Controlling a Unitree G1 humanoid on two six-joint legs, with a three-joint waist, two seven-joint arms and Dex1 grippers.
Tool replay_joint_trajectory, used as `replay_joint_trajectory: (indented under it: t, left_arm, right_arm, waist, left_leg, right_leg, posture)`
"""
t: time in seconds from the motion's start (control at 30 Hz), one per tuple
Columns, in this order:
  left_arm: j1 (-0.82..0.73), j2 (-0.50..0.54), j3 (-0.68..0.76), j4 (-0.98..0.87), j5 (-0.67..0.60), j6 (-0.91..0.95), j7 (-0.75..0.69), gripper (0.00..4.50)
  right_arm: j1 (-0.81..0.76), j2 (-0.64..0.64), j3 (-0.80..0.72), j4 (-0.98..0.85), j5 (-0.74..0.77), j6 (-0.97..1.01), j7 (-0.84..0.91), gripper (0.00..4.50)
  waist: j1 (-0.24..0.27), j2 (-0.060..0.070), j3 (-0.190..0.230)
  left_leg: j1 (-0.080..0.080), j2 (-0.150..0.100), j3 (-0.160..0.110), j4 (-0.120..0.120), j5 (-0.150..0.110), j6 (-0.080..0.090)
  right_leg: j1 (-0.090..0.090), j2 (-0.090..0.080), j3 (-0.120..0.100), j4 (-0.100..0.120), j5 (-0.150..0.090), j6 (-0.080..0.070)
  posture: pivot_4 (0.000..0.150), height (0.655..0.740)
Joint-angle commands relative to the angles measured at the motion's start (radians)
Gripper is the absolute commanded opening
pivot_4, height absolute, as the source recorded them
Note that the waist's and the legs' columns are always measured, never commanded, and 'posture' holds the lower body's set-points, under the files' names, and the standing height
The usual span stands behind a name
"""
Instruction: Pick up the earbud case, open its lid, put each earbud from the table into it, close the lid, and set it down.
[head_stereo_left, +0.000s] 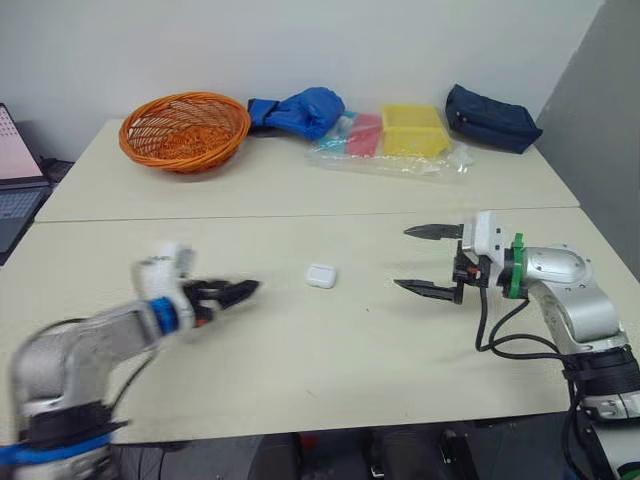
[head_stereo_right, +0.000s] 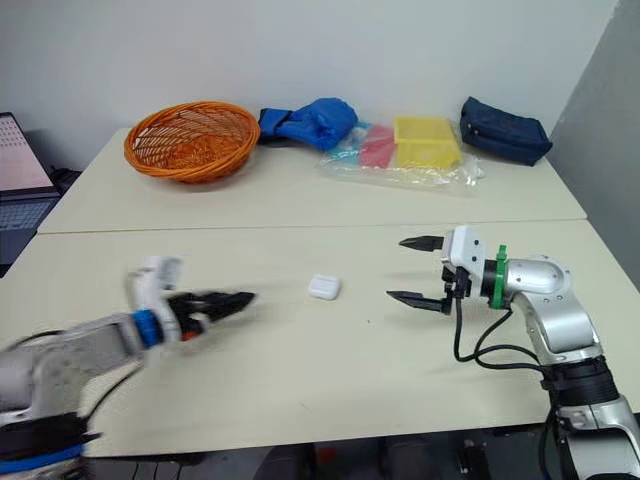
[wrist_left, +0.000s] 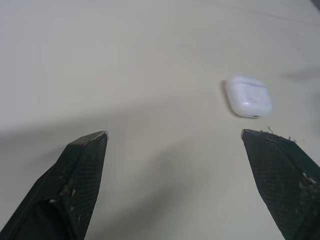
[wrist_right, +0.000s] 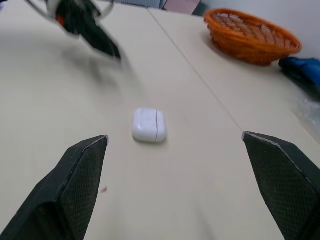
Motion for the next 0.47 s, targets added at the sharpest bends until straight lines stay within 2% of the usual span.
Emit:
replay_joint_trajectory:
  t: [0.03, 0.13, 0.27, 0.47]
  left_arm:
    - [0.034, 0.049, -0.024, -0.037, 0.119, -0.256, -0.102, 4.47]
    - [0.1, 0.111, -0.064, -0.012, 0.346, -0.595, -0.142, 4.47]
    - [0.103, 0.121, -0.009, 0.018, 0.334, -0.645, -0.168, 4.47]
    - [0.096, 0.125, -0.043, 0.025, 0.351, -0.624, -0.164, 4.47]
  right_arm:
    - [-0.007, -0.014, -0.033, -0.011, 0.006, -0.029, 0.007, 4.5]
    - [0.002, -0.02, -0.039, 0.003, 0.006, -0.033, 0.003, 4.5]
    - [-0.004, -0.015, -0.047, 0.012, 0.002, -0.025, -0.027, 4.5]
    - [-0.029, -0.011, -0.042, 0.054, -0.001, -0.034, -0.03, 4.5]
  waist:
    - [0.016, 0.001, 0.0]
    - [0.017, 0.001, 0.0]
    - [0.017, 0.0, 0.0]
    - [0.016, 0.0, 0.0]
  left_leg:
    - [0.0, 0.0, 0.0, 0.0, 0.0, 0.0]
    - [-0.001, 0.0, 0.002, 0.0, 0.0, 0.0]
    - [-0.002, 0.001, 0.002, 0.0, 0.0, 0.0]
    - [-0.002, 0.001, 0.002, 0.0, 0.0, 0.0]
  right_leg:
    - [0.0, -0.001, 0.0, 0.0, 0.0, 0.0]
    - [0.0, -0.002, 0.002, -0.003, -0.001, -0.001]
    - [0.0, -0.004, 0.002, -0.004, -0.001, 0.0]
    - [0.0, -0.002, 0.001, -0.002, 0.001, 0.004]
  posture:
    - [0.15, 0.74]
    - [0.15, 0.74]
    - [0.15, 0.74]
    - [0.15, 0.74]
